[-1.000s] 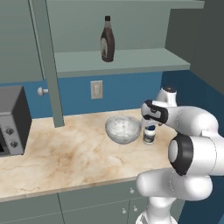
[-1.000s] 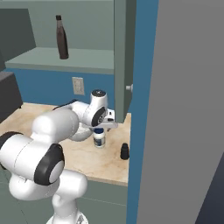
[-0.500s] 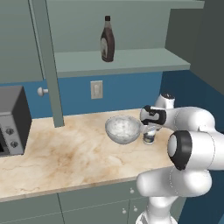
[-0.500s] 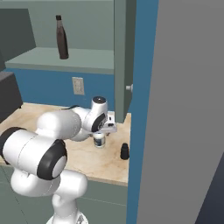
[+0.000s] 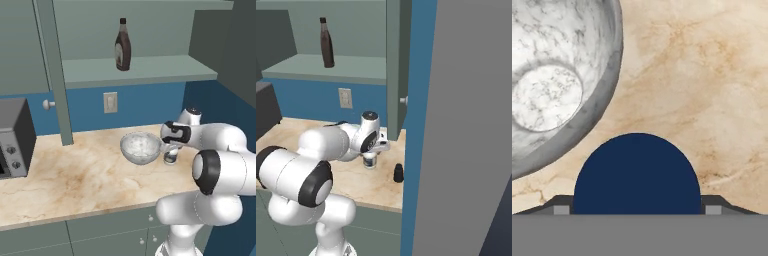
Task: There are various items on the counter. Only move the condiments/shakers into the cabinet.
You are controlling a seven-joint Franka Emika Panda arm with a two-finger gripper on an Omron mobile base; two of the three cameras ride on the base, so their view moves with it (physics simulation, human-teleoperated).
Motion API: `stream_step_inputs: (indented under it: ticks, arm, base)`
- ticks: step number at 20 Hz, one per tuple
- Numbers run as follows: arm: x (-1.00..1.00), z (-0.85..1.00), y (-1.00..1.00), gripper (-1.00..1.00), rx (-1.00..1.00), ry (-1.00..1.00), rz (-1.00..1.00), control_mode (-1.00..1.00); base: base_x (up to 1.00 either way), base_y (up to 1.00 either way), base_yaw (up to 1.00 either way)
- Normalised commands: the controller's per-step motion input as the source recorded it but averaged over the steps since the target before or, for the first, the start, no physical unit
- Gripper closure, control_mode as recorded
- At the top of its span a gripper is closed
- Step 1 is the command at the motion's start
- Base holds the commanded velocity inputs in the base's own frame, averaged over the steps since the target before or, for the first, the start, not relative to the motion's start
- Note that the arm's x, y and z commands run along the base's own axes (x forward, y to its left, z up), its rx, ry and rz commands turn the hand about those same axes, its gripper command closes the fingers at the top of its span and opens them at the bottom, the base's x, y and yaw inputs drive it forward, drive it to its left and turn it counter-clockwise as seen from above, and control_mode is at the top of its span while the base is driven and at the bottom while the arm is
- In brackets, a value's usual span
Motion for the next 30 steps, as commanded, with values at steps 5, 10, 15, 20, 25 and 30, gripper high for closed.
stream_step_inputs:
  ticks: [5, 10, 15, 20, 25, 30]
  arm:
    - [-0.71, 0.47, 0.0, 1.0, 0.0, -0.14, 0.0, -1.0]
    - [-0.98, 1.0, 0.0, 1.0, 0.0, -0.3, 0.0, -1.0]
    - [-0.71, 1.0, 0.21, 1.0, 0.0, -0.23, -0.08, -1.0]
    - [-0.61, 1.0, 0.22, 1.0, 0.0, -0.14, -0.1, -1.0]
    - [-0.15, 1.0, 0.17, 1.0, 0.0, -0.02, -0.1, -1.0]
    - [-0.03, 1.0, 0.12, 1.0, 0.0, 0.0, -0.08, -1.0]
  base:
    - [0.0, 0.0, 0.0]
    - [0.0, 0.0, 0.0]
    - [0.0, 0.0, 0.0]
    - [0.0, 0.0, 0.0]
    - [0.0, 0.0, 0.0]
    - [0.0, 0.0, 0.0]
